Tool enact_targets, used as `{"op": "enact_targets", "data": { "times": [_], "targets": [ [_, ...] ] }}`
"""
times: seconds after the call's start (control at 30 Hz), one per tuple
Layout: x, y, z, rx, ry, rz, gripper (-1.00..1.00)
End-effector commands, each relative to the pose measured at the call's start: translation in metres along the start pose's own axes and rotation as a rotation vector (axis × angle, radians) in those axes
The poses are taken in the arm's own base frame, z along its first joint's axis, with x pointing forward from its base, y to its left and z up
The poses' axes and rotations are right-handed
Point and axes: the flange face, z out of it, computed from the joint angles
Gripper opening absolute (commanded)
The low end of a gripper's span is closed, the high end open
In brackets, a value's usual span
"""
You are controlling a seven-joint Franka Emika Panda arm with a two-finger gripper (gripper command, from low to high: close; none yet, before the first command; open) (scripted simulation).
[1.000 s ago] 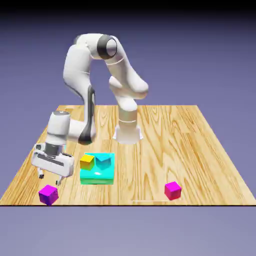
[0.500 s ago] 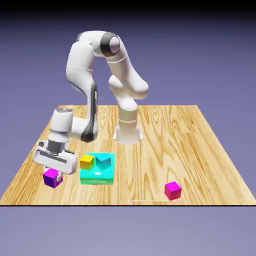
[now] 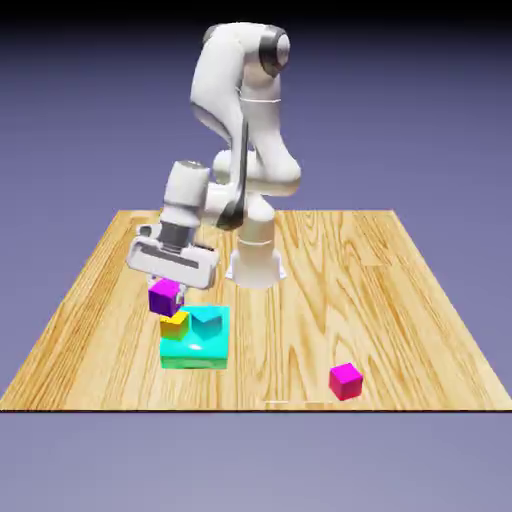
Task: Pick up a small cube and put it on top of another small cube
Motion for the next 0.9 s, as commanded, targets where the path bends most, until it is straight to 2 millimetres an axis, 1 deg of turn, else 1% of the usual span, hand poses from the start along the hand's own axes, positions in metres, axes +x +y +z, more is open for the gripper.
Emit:
{"op": "enact_targets", "data": {
  "times": [0.0,0.2,0.23,0.27,0.5,0.77,0.8,0.83,0.87],
  "targets": [
    [-0.008,0.003,-0.006,0.004,-0.003,0.000,-1.00],
    [-0.062,0.022,-0.038,0.040,-0.034,-0.003,-1.00],
    [-0.066,0.023,-0.039,0.043,-0.038,-0.003,-1.00],
    [-0.066,0.023,-0.039,0.043,-0.038,-0.003,-1.00],
    [-0.066,0.021,-0.009,0.039,-0.038,-0.013,-1.00],
    [-0.074,0.026,0.027,0.042,-0.038,-0.004,-1.00],
    [-0.074,0.026,0.029,0.043,-0.038,-0.003,-1.00],
    [-0.074,0.026,0.029,0.043,-0.038,-0.003,1.00],
    [-0.074,0.026,0.029,0.043,-0.038,-0.003,1.00]
  ]
}}
